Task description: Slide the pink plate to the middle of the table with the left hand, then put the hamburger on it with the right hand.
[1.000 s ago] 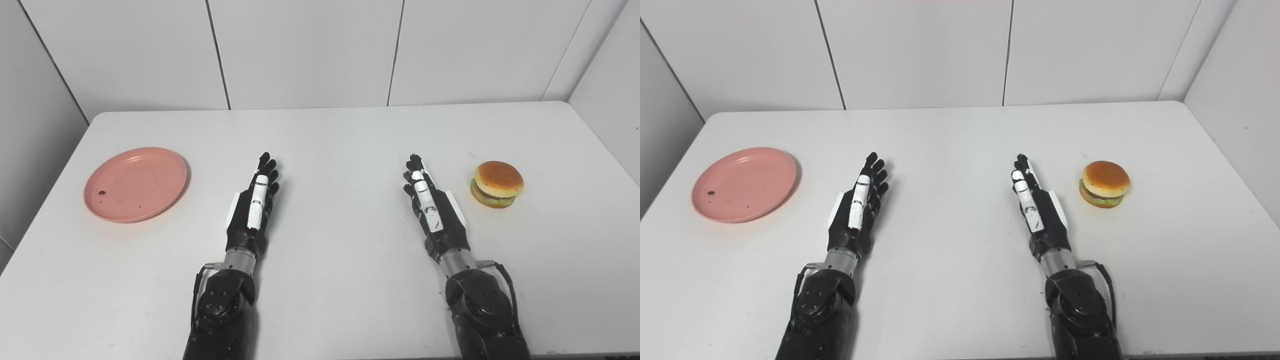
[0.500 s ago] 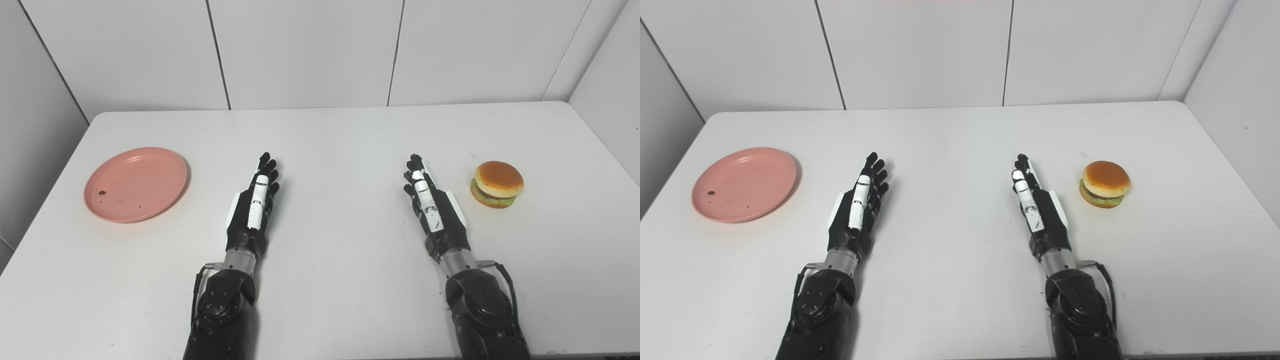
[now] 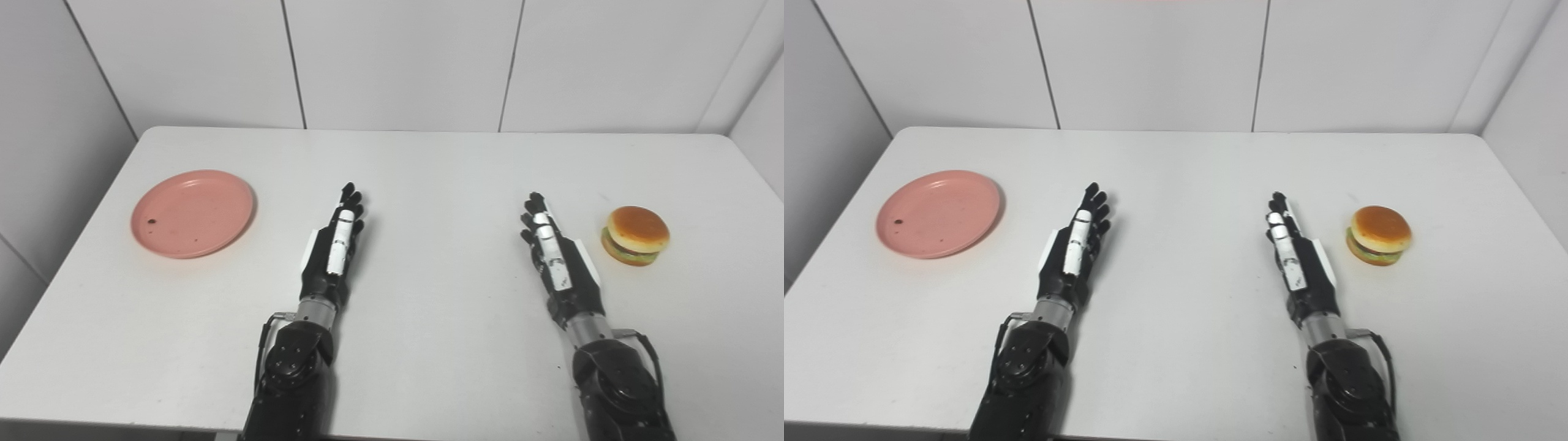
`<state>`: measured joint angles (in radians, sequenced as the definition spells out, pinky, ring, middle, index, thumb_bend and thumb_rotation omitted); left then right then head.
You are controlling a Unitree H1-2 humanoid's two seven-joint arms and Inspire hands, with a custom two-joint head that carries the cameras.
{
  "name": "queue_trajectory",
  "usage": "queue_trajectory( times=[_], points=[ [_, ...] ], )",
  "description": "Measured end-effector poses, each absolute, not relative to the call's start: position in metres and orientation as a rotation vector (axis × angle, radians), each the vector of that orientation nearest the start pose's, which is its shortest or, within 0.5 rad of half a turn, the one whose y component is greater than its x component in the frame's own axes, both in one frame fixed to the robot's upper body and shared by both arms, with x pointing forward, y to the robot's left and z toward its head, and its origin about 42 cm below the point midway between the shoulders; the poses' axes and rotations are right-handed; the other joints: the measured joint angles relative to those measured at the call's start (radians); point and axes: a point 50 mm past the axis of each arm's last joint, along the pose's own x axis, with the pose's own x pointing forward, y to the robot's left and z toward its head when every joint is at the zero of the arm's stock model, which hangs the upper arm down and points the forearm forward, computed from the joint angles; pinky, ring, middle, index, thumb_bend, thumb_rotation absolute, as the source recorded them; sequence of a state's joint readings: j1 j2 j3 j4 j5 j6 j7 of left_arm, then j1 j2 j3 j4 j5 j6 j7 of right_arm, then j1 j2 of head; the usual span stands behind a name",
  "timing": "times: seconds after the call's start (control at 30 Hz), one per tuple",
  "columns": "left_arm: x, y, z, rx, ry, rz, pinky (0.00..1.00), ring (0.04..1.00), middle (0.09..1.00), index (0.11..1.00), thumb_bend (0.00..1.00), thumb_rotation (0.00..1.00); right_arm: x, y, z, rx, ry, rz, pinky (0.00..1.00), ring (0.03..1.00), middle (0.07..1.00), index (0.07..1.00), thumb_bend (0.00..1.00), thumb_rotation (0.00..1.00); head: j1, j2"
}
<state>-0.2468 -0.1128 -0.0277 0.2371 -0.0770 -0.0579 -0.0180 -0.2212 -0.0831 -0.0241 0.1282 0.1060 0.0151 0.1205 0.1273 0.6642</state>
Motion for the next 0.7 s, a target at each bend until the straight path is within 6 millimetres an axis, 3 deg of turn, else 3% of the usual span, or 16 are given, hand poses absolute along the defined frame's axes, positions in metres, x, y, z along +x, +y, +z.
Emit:
queue_trajectory(
  times=[0.3,0.47,0.63,0.7],
  points=[
    [0.360,0.123,0.115,-0.193,-0.052,-0.087,1.00,1.000,1.000,1.000,0.44,1.00,0.362,-0.237,0.129,0.042,-0.115,0.142,1.00,1.000,1.000,1.000,0.62,0.89,0.133,-0.049],
    [0.365,0.129,0.119,-0.173,-0.054,-0.067,1.00,1.000,1.000,0.998,0.47,1.00,0.365,-0.244,0.130,0.055,-0.122,0.139,1.00,1.000,1.000,1.000,0.60,0.91,0.170,-0.064],
    [0.376,0.145,0.131,-0.172,-0.067,-0.034,1.00,0.967,0.968,0.954,0.52,1.00,0.365,-0.245,0.130,0.062,-0.125,0.145,1.00,1.000,1.000,1.000,0.59,0.90,0.181,-0.071],
    [0.379,0.151,0.137,-0.185,-0.085,-0.012,0.95,0.927,0.922,0.909,0.54,1.00,0.365,-0.247,0.131,0.061,-0.125,0.142,1.00,1.000,1.000,1.000,0.58,0.91,0.181,-0.071]
  ],
)
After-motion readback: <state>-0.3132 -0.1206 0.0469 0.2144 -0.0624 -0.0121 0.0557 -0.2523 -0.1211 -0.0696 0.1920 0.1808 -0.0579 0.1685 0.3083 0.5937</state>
